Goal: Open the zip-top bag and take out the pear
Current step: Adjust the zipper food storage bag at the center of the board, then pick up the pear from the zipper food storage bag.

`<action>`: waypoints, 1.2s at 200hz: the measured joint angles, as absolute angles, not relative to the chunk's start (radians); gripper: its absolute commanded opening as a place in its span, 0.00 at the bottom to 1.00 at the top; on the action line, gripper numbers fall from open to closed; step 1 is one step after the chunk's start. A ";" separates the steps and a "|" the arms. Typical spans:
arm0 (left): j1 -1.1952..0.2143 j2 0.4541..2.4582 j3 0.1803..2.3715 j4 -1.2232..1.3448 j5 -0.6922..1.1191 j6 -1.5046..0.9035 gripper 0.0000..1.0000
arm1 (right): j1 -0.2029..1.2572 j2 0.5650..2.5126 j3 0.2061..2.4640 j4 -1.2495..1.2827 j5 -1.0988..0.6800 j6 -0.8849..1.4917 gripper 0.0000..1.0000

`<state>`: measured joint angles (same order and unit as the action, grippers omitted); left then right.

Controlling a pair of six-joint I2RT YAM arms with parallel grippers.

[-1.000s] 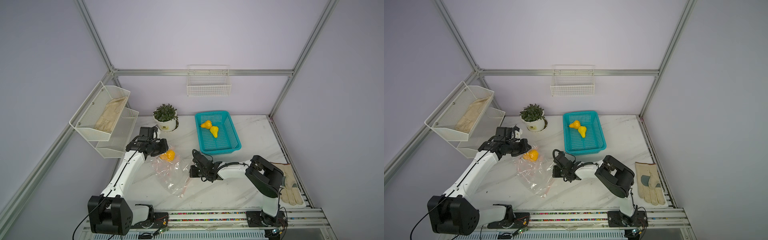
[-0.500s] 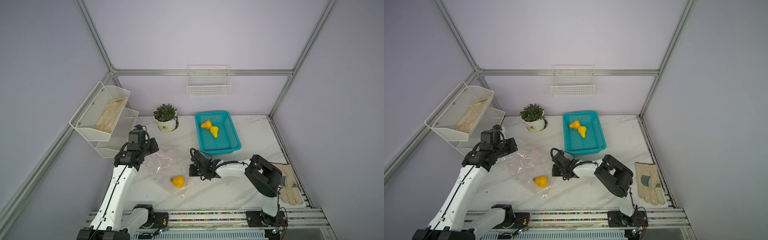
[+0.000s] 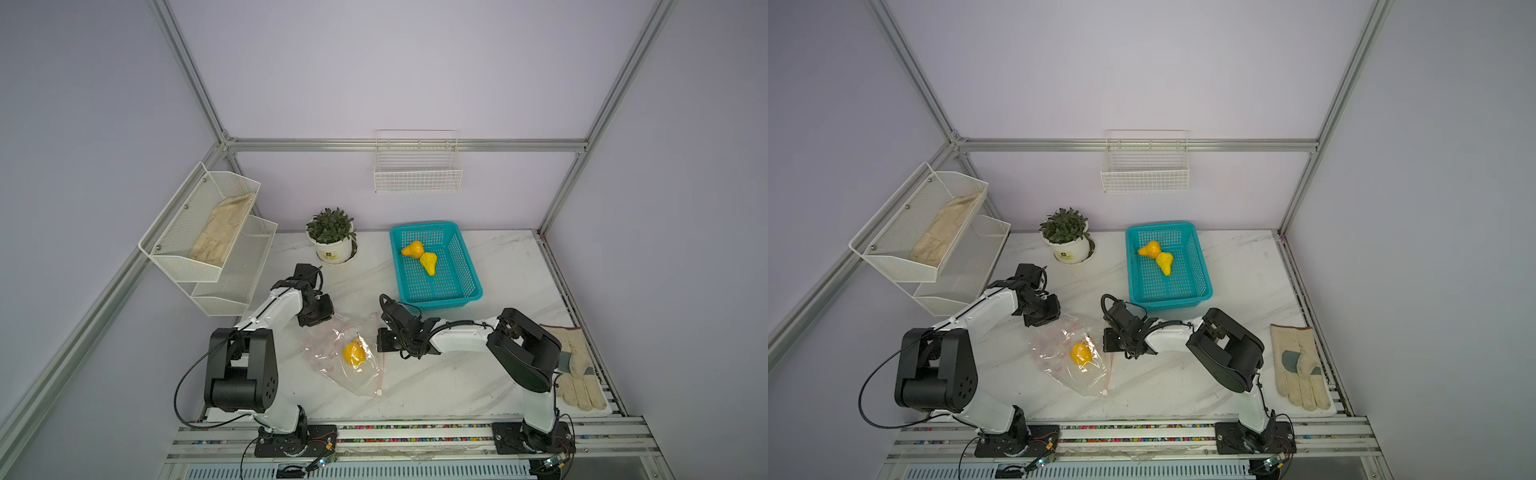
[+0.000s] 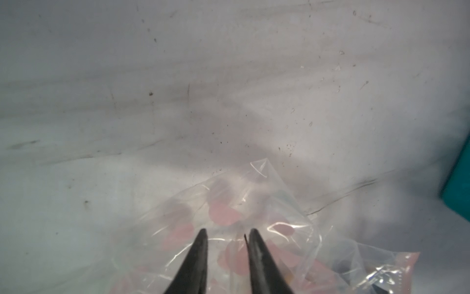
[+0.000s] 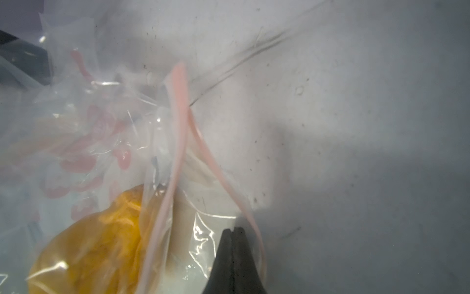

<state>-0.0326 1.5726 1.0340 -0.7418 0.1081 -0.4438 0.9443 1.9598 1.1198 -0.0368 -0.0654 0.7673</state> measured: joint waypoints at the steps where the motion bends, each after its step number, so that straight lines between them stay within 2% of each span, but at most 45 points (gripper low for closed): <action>1: -0.033 1.572 1.034 -0.742 0.108 -0.445 0.45 | 0.944 1.960 1.119 -0.037 -0.066 0.767 0.05; 22: -0.033 1.546 1.036 -0.762 0.083 -0.434 0.55 | 0.944 1.943 1.105 -0.047 -0.074 0.751 0.12; 41: -0.033 1.465 1.046 -0.821 0.049 -0.427 0.61 | 0.944 1.916 1.087 -0.067 -0.081 0.736 0.26; 53: -0.033 1.391 1.077 -0.865 0.036 -0.421 0.62 | 0.944 1.895 1.078 -0.079 -0.093 0.728 0.32; 84: -0.033 1.220 1.132 -0.900 0.039 -0.409 0.61 | 0.944 1.838 1.048 -0.072 -0.159 0.720 0.38; 114: -0.033 1.173 1.076 -0.909 0.109 -0.425 0.45 | 0.944 1.819 1.044 -0.004 -0.260 0.732 0.41; 154: -0.049 1.250 0.887 -0.891 0.229 -0.484 0.24 | 0.944 1.848 1.044 0.089 -0.362 0.781 0.41; 170: -0.083 1.256 0.827 -0.877 0.241 -0.516 0.20 | 0.944 1.883 1.044 0.126 -0.396 0.808 0.41; 207: -0.152 1.255 0.769 -0.818 0.239 -0.595 0.13 | 0.944 1.969 1.044 0.169 -0.453 0.870 0.31; 240: -0.165 1.255 0.676 -0.731 0.232 -0.657 0.09 | 0.944 2.003 1.044 0.245 -0.501 0.931 0.37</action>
<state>-0.1654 1.2552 0.6758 -0.7311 0.2321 -0.6571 0.9443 2.0026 1.0435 0.2447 -0.5011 0.9314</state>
